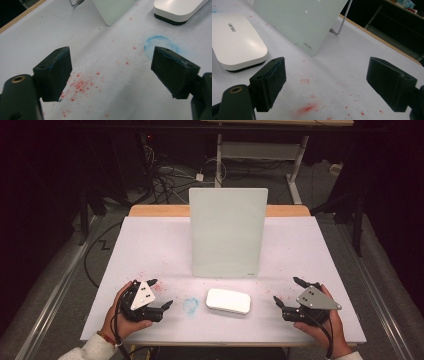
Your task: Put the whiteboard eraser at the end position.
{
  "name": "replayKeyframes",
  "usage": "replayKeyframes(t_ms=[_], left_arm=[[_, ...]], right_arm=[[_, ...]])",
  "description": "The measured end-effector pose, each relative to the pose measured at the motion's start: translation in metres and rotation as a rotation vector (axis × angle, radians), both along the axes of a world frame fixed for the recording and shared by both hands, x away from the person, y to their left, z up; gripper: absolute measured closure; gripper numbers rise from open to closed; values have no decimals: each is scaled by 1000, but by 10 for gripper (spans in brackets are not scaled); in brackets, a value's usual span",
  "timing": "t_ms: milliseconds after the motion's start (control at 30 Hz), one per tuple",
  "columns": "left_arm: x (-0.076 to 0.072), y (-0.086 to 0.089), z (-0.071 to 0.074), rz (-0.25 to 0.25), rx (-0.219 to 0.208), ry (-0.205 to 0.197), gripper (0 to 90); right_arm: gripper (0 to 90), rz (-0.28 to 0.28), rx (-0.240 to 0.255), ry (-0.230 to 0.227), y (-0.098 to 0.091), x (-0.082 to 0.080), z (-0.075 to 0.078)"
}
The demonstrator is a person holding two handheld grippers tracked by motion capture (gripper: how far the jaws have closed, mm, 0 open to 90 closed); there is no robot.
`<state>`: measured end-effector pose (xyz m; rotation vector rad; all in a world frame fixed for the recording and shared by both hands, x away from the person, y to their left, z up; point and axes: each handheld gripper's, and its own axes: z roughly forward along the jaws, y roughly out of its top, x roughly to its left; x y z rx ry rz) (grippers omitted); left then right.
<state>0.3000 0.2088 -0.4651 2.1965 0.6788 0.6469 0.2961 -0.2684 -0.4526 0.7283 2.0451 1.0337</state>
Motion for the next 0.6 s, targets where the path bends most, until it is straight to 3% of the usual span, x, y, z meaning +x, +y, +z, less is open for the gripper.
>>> replayKeyframes(t_ms=[600], left_arm=[[-2, 5, -3, 22, 8, 13, 167]], right_arm=[[169, 30, -16, 9, 7, 10, -3]])
